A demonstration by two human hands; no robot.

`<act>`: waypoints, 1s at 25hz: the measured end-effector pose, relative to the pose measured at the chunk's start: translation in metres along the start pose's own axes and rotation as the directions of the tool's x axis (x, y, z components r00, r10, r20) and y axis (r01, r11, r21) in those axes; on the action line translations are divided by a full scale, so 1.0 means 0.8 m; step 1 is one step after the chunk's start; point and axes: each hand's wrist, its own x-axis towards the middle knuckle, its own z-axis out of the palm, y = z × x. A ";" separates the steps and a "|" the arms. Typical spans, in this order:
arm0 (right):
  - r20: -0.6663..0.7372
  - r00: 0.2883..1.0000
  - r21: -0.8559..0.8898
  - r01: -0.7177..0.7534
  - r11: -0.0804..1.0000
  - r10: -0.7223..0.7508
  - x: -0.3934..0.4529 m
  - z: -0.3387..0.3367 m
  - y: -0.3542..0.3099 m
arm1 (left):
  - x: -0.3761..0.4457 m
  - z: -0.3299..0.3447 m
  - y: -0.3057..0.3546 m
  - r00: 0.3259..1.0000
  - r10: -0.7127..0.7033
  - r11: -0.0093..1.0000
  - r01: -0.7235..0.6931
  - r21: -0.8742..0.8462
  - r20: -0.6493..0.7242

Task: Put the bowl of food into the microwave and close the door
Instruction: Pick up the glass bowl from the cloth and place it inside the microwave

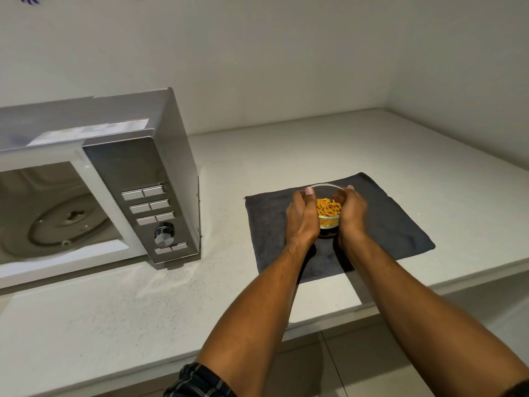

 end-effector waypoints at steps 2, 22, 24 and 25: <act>0.007 1.000 0.018 -0.003 1.000 0.003 -0.028 0.015 -0.001 | -0.013 -0.024 0.001 0.997 0.028 0.999 -0.027 0.020 -0.073; 0.252 0.967 -0.133 -0.011 0.991 0.045 -0.321 0.138 0.059 | -0.147 -0.302 -0.054 0.801 0.313 0.934 -0.164 0.317 -0.510; 0.280 0.959 -0.142 -0.008 0.990 0.048 -0.337 0.143 0.066 | -0.157 -0.320 -0.059 0.791 0.317 0.935 -0.168 0.313 -0.523; 0.295 0.954 -0.147 -0.008 0.989 0.052 -0.345 0.148 0.069 | -0.163 -0.328 -0.063 0.785 0.316 0.936 -0.165 0.312 -0.533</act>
